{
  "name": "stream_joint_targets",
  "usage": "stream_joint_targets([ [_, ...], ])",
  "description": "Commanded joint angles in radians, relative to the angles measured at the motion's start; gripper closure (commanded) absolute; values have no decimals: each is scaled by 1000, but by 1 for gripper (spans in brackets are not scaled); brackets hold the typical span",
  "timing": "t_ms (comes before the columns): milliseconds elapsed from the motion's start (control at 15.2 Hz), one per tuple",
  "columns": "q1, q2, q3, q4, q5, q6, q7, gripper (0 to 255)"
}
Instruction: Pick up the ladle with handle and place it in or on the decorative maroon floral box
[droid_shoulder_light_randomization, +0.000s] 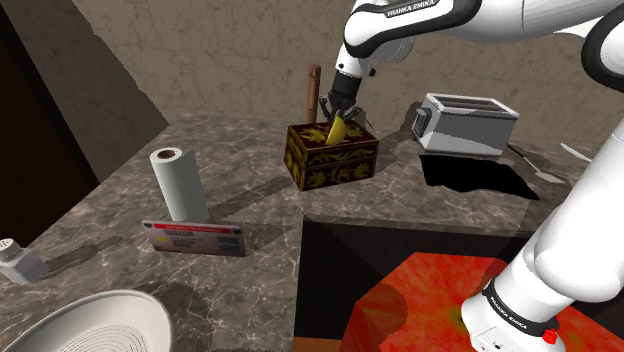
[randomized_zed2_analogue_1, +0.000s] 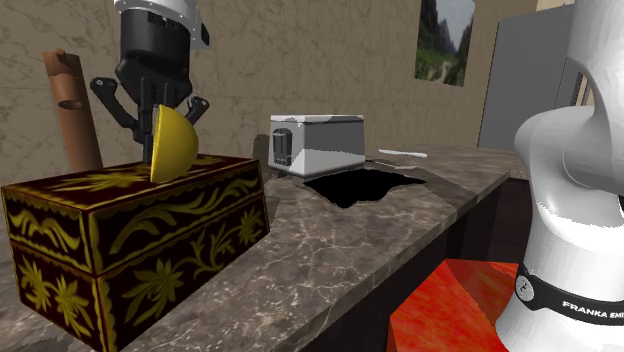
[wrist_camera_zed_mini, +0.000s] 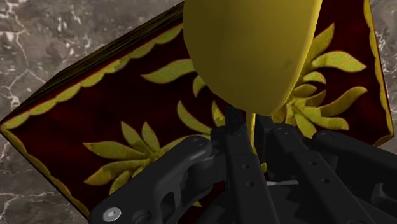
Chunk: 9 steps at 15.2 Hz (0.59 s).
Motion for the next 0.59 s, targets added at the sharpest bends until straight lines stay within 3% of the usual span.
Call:
stream_joint_targets([
  [0,0,0,0,0,0,0,0,255],
  [66,0,0,0,0,0,0,0,0],
  [396,0,0,0,0,0,0,0,0],
  [528,-5,-14,-6,48,-4,-63,2,0],
])
